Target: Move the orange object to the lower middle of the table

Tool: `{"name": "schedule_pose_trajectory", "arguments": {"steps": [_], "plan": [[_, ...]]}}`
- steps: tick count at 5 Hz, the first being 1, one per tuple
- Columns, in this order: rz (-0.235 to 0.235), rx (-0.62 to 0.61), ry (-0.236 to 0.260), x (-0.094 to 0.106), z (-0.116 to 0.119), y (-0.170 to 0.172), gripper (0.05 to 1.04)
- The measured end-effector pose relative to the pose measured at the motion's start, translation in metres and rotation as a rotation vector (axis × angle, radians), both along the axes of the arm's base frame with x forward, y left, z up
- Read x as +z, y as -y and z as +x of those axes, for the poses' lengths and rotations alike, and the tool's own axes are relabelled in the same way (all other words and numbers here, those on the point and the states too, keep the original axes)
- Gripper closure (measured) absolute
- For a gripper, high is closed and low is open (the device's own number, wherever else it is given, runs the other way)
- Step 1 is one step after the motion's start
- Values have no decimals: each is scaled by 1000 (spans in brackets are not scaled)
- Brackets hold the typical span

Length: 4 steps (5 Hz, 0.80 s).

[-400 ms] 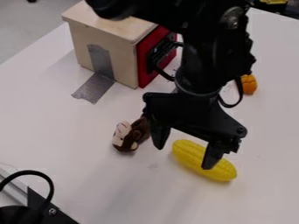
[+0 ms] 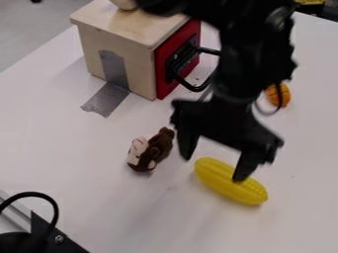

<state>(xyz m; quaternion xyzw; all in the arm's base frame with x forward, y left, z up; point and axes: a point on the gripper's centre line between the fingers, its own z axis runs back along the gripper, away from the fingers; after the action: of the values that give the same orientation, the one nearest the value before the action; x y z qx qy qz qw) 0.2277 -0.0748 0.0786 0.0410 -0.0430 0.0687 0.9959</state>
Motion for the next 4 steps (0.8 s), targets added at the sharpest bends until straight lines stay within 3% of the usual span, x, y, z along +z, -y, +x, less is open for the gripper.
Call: {"name": "schedule_pose_trajectory", "arguments": {"steps": [1, 3, 4], "plan": [[24, 30, 22, 5, 42, -11, 87], [-28, 72, 88, 6, 139, -25, 87], [-64, 76, 87, -5, 171, -16, 87]]}}
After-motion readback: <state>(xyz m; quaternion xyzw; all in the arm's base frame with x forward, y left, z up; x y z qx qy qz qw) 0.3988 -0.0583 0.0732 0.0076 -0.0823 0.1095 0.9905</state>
